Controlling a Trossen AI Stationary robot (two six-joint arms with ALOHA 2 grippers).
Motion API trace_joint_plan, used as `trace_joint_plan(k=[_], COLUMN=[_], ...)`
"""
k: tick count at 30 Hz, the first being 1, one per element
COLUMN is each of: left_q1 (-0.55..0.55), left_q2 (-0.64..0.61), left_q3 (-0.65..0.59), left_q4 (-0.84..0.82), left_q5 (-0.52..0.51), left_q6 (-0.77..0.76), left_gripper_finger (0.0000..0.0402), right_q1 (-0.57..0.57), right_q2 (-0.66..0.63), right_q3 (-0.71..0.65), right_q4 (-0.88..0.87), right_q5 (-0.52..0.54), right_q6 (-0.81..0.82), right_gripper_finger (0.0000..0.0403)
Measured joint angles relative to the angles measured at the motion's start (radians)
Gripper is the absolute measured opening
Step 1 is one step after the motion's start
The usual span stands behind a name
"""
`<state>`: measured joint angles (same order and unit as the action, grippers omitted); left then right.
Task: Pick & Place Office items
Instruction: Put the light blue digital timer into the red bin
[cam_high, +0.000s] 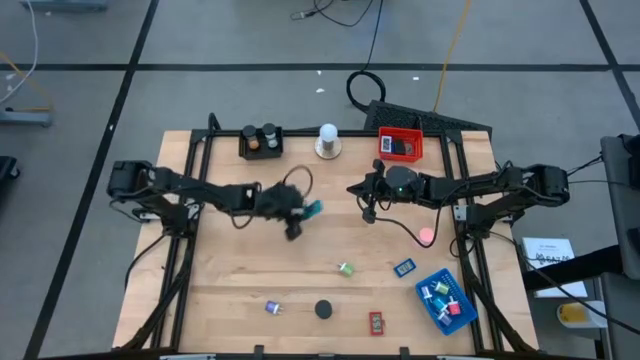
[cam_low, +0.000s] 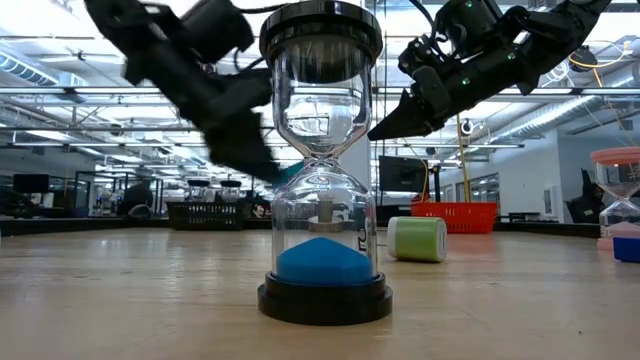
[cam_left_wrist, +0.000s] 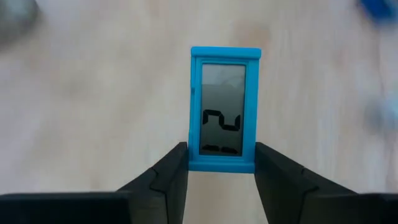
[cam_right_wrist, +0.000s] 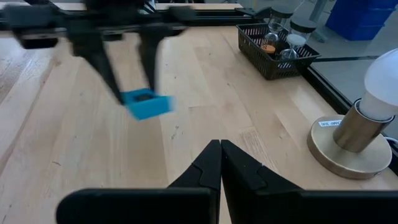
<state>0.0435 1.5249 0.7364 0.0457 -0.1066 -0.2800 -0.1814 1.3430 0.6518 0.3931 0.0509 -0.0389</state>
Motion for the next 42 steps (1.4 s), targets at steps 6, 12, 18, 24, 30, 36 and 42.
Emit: trace_joint_plan(k=[6,12,18,24,30,36,42], left_q1=[0.115,0.137,0.157,0.169,0.165,0.161,0.119], left_q2=[0.178,0.409,0.547,0.575,0.561,0.501,0.387], left_q3=[0.042,0.242,0.391,0.421,0.419,0.419,0.385], left_q4=[0.376,0.372,0.248,0.192,0.133,-0.008,-0.142], left_q5=[0.006,0.032,0.064,0.064,0.067,0.076,0.012], left_q6=[0.049,0.106,0.121,0.116,0.133,0.194,0.267], left_gripper_finger=[0.0156,0.0156,0.0161,0.0165,0.0197,0.0241,0.0181], right_q1=[0.0,0.0,0.0,0.0,0.0,-0.001,-0.001], right_q2=[0.0,0.0,0.0,0.0,0.0,0.0,0.0], right_q3=[0.0,0.0,0.0,0.0,0.0,0.0,0.0], right_q4=[0.039,0.052,0.044,0.043,0.043,0.043,0.038], right_q5=[0.0,0.0,0.0,0.0,0.0,0.0,0.001], right_q6=[-0.011,-0.024,-0.027,-0.032,-0.034,-0.027,-0.02], right_gripper_finger=[0.0004,0.0004,0.0004,0.0004,0.0004,0.0004,0.0004])
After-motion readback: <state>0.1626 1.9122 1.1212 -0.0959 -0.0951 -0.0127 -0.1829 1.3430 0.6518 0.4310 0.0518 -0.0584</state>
